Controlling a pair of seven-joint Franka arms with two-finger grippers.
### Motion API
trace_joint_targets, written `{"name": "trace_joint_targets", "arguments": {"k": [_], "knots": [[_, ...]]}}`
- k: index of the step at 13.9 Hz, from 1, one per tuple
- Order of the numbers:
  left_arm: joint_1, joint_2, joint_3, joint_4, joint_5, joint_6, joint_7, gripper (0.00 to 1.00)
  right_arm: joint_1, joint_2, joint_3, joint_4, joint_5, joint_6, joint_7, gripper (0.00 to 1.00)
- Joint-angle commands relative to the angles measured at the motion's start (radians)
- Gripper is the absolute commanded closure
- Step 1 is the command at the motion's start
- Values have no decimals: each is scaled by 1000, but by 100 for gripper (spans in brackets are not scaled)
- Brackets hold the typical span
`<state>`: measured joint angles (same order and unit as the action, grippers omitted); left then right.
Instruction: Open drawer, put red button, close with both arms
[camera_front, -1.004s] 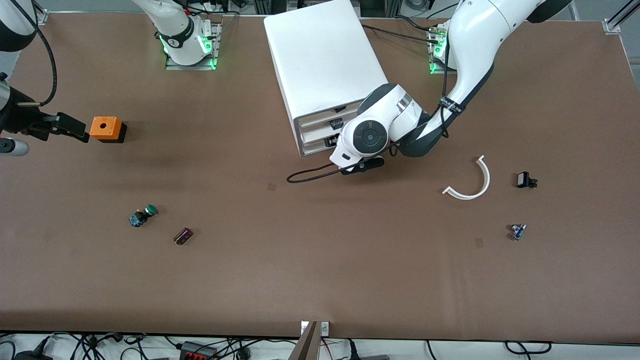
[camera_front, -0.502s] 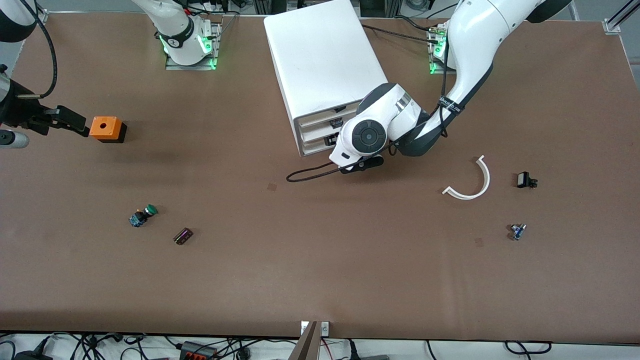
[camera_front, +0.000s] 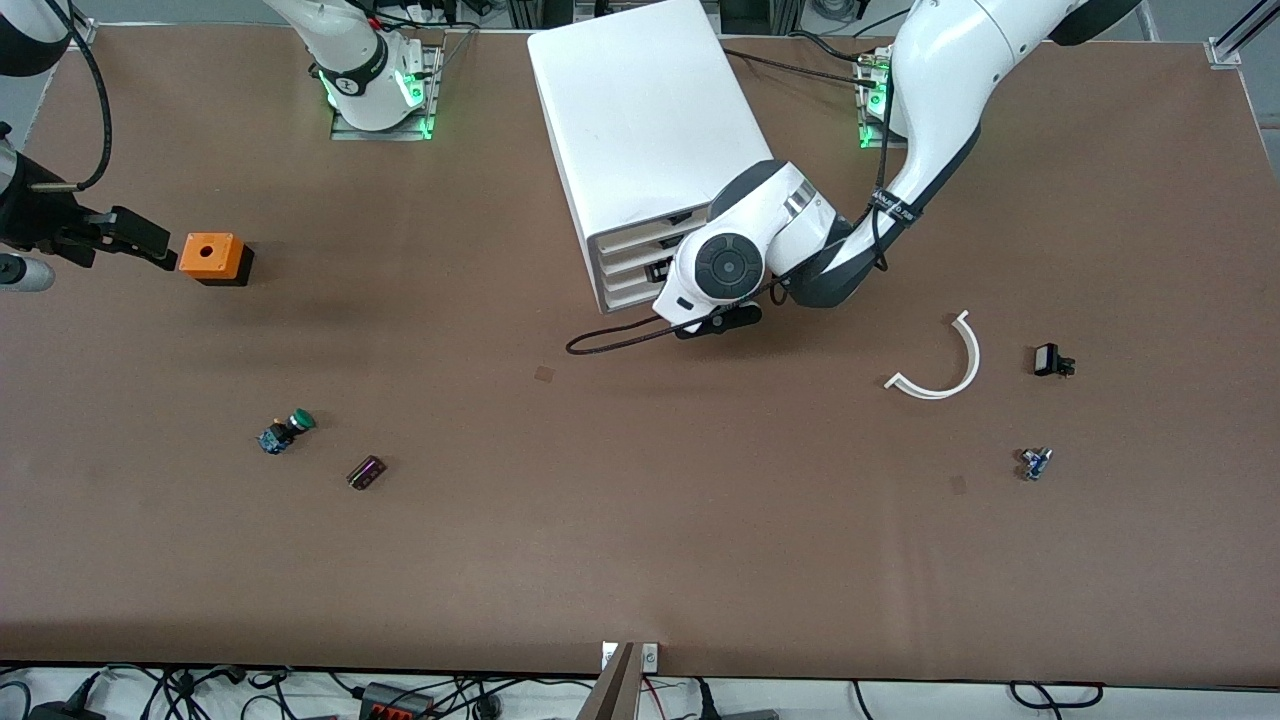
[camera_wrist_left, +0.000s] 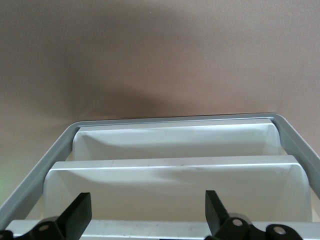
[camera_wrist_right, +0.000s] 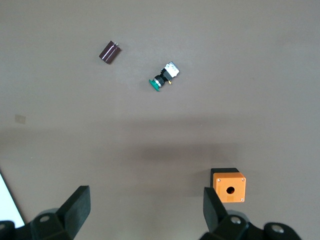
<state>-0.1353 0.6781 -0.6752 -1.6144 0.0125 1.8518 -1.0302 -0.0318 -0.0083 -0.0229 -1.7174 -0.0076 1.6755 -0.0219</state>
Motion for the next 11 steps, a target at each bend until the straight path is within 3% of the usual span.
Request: {"name": "trace_joint_targets", "arguments": {"k": [1,7,11], "knots": [[20,-20,-12,-3,-13,-13,-5,0,3,-38,4,-36,-15,-7,4,0],[138,-37,-1,82,13,-55,9,0,4,-55,4,-73,-14,9,-12,0],[267,-43,-12,171,216,-129,66,0,4,-50,4,-65,-14,18,-12,0]]}}
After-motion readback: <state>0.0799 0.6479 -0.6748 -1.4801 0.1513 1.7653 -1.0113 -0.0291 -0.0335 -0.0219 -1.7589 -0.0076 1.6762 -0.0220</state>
